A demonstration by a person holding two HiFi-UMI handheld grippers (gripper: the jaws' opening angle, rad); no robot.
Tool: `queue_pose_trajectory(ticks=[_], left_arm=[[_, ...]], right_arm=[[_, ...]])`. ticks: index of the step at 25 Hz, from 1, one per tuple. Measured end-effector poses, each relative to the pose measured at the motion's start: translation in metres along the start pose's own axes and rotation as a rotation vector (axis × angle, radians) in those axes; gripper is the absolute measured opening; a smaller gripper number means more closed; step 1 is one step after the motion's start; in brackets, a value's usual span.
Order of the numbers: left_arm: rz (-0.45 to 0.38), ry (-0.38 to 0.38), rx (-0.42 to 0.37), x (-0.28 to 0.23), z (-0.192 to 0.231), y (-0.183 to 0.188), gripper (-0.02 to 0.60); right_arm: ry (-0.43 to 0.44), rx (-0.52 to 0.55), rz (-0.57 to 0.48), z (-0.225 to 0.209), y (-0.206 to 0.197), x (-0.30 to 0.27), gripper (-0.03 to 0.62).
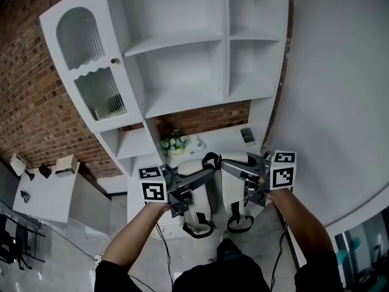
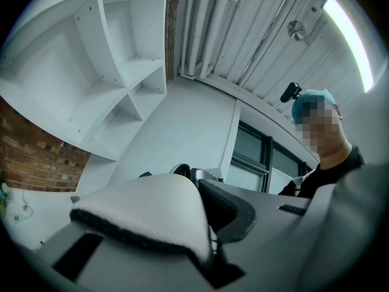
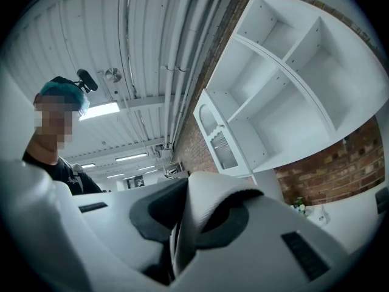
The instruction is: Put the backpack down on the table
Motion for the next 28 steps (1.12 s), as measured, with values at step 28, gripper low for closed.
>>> queue_pose_trajectory(ticks=[28], left_arm=[[0.013, 0.076, -0.067, -0.040, 0.140, 0.065, 0.060]], right_arm=[[0.084, 0.041, 0.029, -0.152, 0.070, -0.018, 0.051]])
Point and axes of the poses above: the fingertips, and each gripper's own axes: x backward along the fingers, z to its left, y out of its top, the point moved 8 cm from there along x, backward along the fingers, and after that the axes turned 3 degrees about -y, right-handed, at the moved point
